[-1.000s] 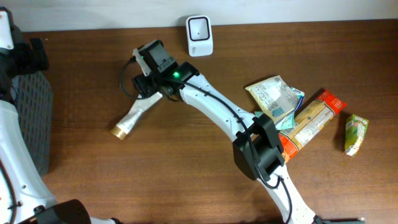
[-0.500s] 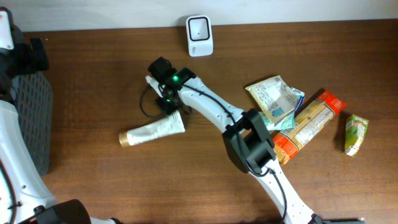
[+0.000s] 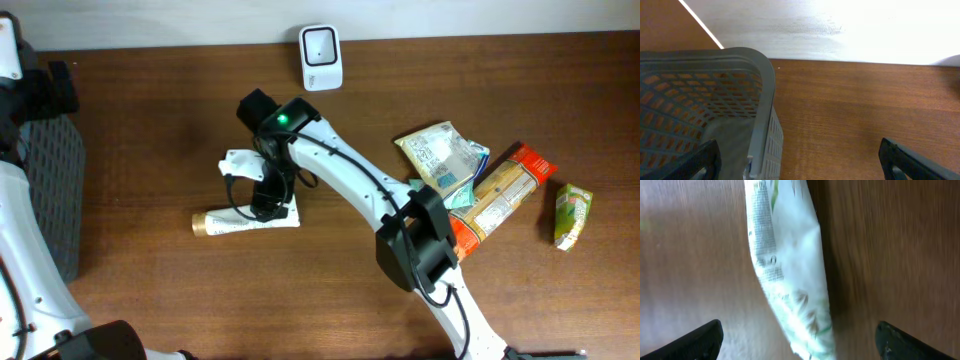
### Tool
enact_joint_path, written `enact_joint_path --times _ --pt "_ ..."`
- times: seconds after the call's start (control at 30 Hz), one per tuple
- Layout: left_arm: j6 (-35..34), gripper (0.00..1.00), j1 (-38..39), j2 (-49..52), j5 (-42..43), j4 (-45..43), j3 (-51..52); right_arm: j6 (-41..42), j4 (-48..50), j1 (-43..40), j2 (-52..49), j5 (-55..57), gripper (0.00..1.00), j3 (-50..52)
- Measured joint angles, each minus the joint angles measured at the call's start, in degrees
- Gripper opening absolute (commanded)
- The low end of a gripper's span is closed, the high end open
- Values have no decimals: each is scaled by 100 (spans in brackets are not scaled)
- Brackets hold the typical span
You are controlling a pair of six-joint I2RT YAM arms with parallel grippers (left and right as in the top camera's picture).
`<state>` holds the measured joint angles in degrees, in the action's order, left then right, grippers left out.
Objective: Scan the item barcode
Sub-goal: 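Lift white tube with right gripper to the barcode scanner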
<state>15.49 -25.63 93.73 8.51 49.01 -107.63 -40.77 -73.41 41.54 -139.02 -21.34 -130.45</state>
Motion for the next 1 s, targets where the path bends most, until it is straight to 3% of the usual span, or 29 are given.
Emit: enact_joint_path --times 0.17,0.3,0.37,0.4,0.47,0.63,0.8,1.0 --pt "0 99 0 0 2 -4 0 -168 157 31 -531 -490 88 0" --pt "0 99 0 0 2 -2 0 -186 345 79 -752 -719 69 0" --pt "0 99 0 0 0 -2 0 -190 365 81 -839 -813 49 0" --pt "0 99 0 0 2 -2 0 -190 348 83 -861 -874 29 0" --pt "0 99 0 0 0 -2 0 -160 374 83 -861 -922 4 -2" --pt "0 99 0 0 0 -4 0 380 310 -7 -872 -1023 4 -72" --pt "0 99 0 0 0 0 0 1982 -459 -597 -944 -1099 4 -1228" --pt "0 99 0 0 2 -2 0 2900 -1268 -1635 -935 -2531 4 -1923"
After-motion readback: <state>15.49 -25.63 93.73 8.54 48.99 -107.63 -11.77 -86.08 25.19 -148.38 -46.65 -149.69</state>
